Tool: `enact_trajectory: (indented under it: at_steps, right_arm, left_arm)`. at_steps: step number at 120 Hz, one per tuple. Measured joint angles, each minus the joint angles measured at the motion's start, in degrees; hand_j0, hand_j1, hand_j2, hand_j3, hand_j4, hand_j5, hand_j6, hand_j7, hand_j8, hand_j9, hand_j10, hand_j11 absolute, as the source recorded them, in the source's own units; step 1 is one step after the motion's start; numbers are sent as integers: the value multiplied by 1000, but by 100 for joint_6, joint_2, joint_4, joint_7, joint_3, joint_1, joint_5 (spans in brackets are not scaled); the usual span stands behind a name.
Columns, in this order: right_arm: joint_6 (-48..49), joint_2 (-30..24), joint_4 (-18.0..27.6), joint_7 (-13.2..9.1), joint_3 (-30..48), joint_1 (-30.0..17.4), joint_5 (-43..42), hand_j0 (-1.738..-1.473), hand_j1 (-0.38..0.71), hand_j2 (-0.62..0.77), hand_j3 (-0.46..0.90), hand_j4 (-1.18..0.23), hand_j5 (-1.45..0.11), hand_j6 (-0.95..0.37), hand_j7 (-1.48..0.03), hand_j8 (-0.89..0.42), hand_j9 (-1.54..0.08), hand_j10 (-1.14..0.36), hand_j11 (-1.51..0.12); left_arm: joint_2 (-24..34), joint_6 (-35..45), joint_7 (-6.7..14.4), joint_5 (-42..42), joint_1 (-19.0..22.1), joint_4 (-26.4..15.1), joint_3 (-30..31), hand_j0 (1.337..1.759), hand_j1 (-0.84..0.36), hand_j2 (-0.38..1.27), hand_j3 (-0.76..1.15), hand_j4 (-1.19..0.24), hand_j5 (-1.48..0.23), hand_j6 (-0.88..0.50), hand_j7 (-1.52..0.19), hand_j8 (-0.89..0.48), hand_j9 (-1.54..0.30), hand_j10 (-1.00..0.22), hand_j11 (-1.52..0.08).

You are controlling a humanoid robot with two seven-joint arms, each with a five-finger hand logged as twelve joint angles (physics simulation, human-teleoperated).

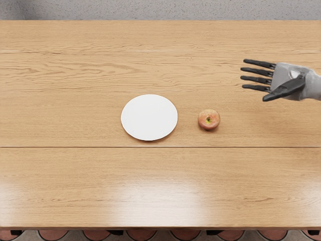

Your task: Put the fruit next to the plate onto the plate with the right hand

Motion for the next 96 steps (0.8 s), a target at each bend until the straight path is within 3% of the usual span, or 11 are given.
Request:
enact_trajectory:
  at_steps: [22,40,57,75,96]
  right_arm:
    - [1,-5,32,-201,5,336,-306,-1658,-306,-6,0,-34,-47,-33,-47,-34,-47,-34,-47]
    - [1,-204,197,-201,196,760,-1074,-1658,-306,-6,0,-35,-48,-34,-48,-34,-48,-35,-48]
    - [0,-393,1347,-161,660,860,-2843,-1658,-305,-7,0,-37,-49,-36,-49,-37,-49,-37,-49]
    - [-157,-501,2610,-205,633,893,-4447,-1658,-305,-7,0,-39,-50,-39,-49,-39,-49,-39,-49]
    - [-1222,2,3145,-533,129,976,-5583,-1658,-304,-7,0,-41,-51,-42,-50,-41,-51,-41,-51]
  left_arm:
    - [0,0,0,0,-1,0,0,1658,73,46,0,-230,-299,-230,-299,-230,-299,-230,-299]
    - [0,0,0,0,-1,0,0,1658,73,46,0,-230,-299,-230,-299,-230,-299,-230,-299]
    - [0,0,0,0,-1,0,0,1658,73,46,0,-230,-299,-230,-299,-230,-299,-230,-299]
    - [0,0,0,0,0,0,0,1658,73,46,0,-230,-299,-230,-299,-230,-299,-230,-299]
    - [0,0,0,0,-1,0,1,1658,73,46,0,-230,-299,-230,-299,-230,-299,-230,-299]
